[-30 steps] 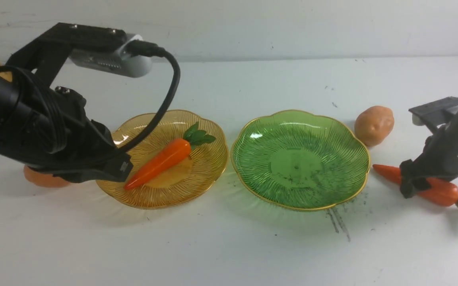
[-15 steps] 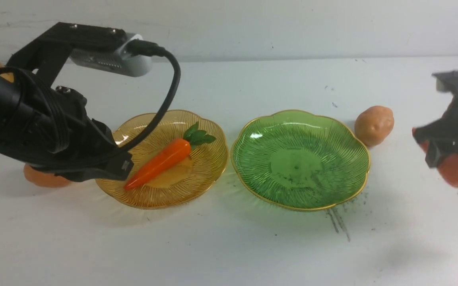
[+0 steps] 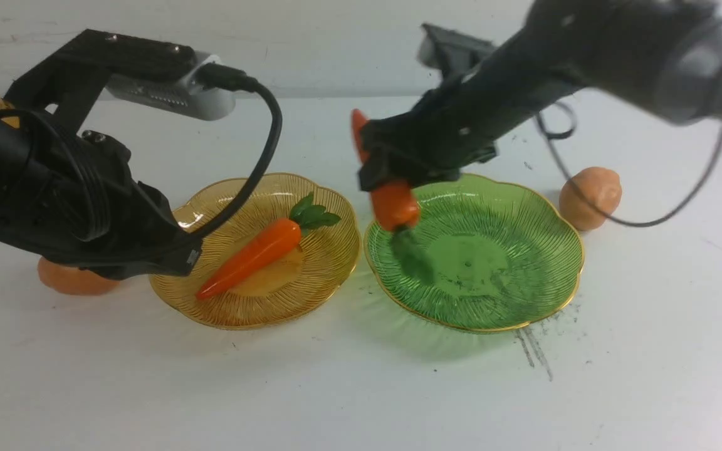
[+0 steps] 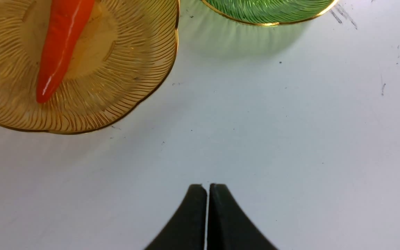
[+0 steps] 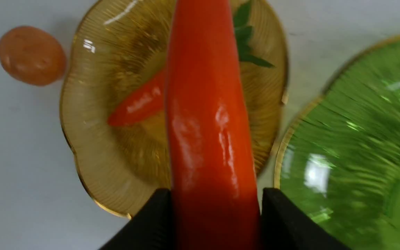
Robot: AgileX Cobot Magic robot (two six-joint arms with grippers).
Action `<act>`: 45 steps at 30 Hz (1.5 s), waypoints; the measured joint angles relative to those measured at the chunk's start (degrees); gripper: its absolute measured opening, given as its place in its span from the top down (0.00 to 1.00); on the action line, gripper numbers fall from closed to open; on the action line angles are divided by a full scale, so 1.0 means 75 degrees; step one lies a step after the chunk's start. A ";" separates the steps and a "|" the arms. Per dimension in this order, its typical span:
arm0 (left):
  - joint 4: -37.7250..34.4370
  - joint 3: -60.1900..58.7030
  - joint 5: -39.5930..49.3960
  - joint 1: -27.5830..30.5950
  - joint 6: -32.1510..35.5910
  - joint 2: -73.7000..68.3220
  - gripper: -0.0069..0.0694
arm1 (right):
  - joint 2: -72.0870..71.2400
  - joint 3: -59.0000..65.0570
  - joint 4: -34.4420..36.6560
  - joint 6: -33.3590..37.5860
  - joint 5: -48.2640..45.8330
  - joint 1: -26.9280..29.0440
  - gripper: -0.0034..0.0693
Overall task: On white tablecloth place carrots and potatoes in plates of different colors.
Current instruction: 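Place the carrot on the yellow plate with the right gripper, then put the potato onto the plate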
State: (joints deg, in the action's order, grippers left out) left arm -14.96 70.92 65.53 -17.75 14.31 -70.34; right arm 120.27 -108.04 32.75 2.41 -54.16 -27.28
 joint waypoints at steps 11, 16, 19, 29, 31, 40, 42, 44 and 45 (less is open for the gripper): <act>0.0000 0.0000 0.0219 0.0000 -0.0248 0.0000 0.91 | 0.2792 -0.2817 0.0721 -0.0912 0.0369 -0.0426 0.53; 0.0000 0.0000 0.0219 0.0000 -0.0271 0.0000 0.91 | 0.3004 -0.3049 0.1363 -0.1142 0.0663 -0.0442 0.35; 0.0000 0.0000 0.0219 0.0000 -0.0271 0.0000 0.91 | 0.3007 -0.3073 0.1680 -0.1181 0.0669 -0.0450 0.18; 0.0016 0.0000 0.0257 0.0000 -0.0303 0.0000 0.91 | 0.2997 -0.5162 0.0701 -0.1042 -0.2187 0.0617 0.25; 0.0014 0.0000 0.0257 0.0000 -0.0309 0.0000 0.91 | 0.2762 -0.5620 -0.0005 -0.1539 -0.2215 0.1264 0.50; 0.0099 0.0000 0.0281 0.0000 -0.0319 0.0000 0.91 | 0.1862 -0.5601 -0.2295 -0.1697 -0.2358 0.2840 0.96; 0.0147 0.0000 0.0318 0.0000 -0.0319 0.0000 0.91 | 0.1810 -0.5341 -0.2810 -0.1850 -0.2367 0.2990 0.96; 0.0273 0.0000 0.0442 0.0000 -0.0319 0.0000 0.91 | 0.1810 -0.4984 -0.3249 -0.1955 -0.2367 0.3037 0.94; 0.0309 0.0000 0.0461 0.0000 -0.0320 0.0000 0.91 | 0.1810 -0.4801 -0.3369 -0.1973 -0.2374 0.3053 0.92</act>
State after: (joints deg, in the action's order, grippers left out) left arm -12.64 70.92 68.98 -17.75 11.91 -70.34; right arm 133.84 -144.05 7.49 -12.39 -71.96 -4.38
